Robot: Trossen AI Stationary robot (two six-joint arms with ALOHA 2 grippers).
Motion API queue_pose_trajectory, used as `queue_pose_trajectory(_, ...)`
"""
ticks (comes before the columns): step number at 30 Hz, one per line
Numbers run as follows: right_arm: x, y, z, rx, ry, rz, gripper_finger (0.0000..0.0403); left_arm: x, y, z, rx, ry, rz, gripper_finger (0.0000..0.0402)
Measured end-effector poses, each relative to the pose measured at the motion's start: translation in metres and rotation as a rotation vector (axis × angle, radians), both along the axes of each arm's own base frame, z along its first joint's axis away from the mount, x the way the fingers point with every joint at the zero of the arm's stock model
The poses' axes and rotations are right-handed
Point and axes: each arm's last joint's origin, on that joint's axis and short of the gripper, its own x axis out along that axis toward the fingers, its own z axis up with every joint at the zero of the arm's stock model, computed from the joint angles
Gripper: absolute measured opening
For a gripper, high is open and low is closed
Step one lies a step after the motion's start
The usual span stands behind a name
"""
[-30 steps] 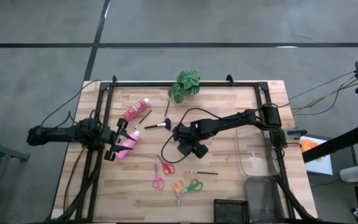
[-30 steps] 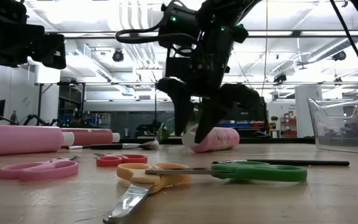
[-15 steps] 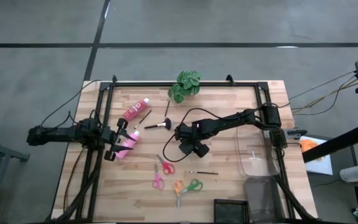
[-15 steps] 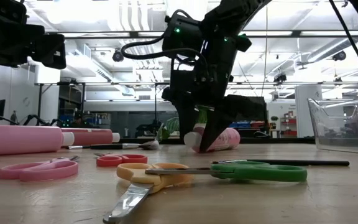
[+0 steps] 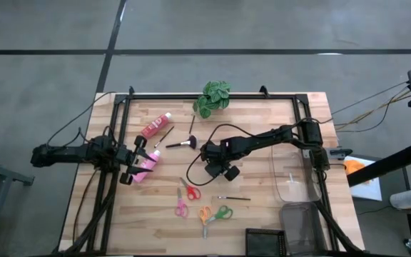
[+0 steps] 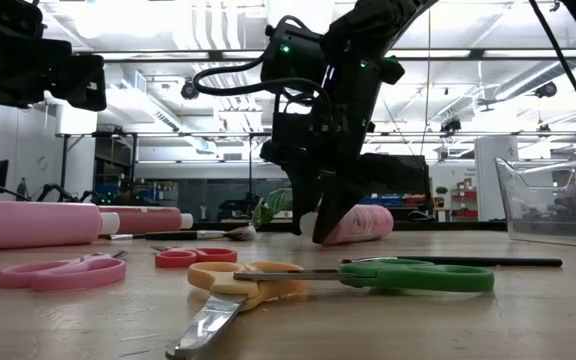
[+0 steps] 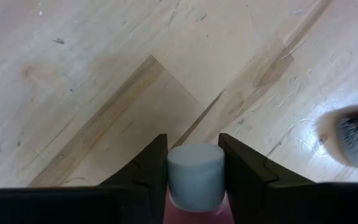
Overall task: Pick & Place Paint Supplies
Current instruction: Put the pink paint bottle into the transparent bin
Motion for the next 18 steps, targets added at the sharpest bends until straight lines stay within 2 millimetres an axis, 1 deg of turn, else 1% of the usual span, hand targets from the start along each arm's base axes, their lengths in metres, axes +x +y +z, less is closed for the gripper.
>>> queue_pose_trajectory(7,0.000,-0.001,0.001,-0.034,0.001,-0.032,0.0113,0.000,0.000,0.000,0.000,0.000,0.000,0.0169)
queue_pose_trajectory(10,0.001,-0.002,0.011,-0.035,-0.028,-0.094,0.0113,0.000,0.000,0.000,0.000,0.000,0.000,0.0169)
queue_pose_trajectory(14,-0.002,-0.008,0.047,0.014,-0.147,-0.204,0.0113,0.000,0.000,0.000,0.000,0.001,0.000,0.0169)
queue_pose_trajectory(18,-0.014,-0.017,0.091,0.119,-0.289,-0.344,0.0112,0.000,0.000,0.000,0.000,0.000,0.000,0.0169)
